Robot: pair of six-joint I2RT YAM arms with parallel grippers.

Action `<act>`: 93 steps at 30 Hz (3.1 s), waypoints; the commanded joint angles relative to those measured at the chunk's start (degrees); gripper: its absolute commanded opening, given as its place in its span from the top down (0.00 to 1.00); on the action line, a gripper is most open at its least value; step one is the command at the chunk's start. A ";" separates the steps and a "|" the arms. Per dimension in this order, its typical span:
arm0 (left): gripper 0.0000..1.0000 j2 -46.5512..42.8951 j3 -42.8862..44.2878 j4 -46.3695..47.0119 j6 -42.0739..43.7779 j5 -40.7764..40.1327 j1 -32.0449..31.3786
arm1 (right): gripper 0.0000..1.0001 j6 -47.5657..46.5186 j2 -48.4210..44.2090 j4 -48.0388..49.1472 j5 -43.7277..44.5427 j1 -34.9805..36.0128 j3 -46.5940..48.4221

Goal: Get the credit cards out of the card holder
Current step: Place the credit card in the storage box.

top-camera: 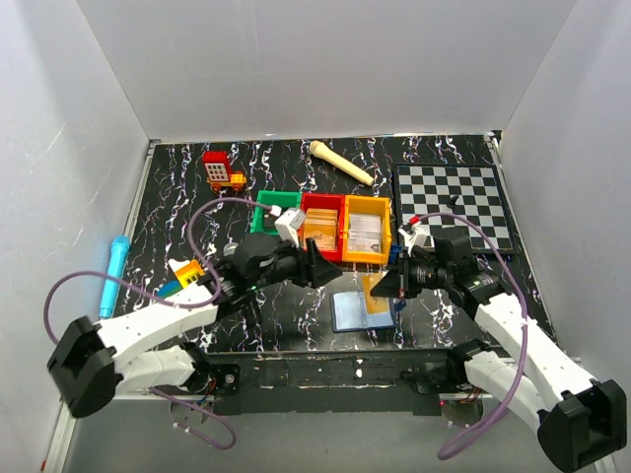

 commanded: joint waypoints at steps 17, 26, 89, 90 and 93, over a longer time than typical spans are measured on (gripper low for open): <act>0.52 -13.31 -7.10 10.22 13.38 34.70 2.91 | 0.99 -11.20 5.30 -3.44 -11.98 22.45 17.31; 0.62 -11.19 -7.53 13.47 11.62 37.07 2.91 | 0.99 -12.34 7.85 -4.58 -9.96 25.70 19.08; 1.00 -21.04 -21.33 31.06 -1.83 29.25 4.85 | 0.76 -2.85 -4.19 7.02 4.72 25.09 12.05; 1.00 -21.04 -21.33 31.06 -1.83 29.34 4.76 | 0.78 -2.94 -4.28 7.10 4.64 25.09 12.05; 1.00 -20.86 -21.42 30.62 -1.57 29.25 4.84 | 0.91 -2.94 -4.28 7.46 3.85 25.00 11.87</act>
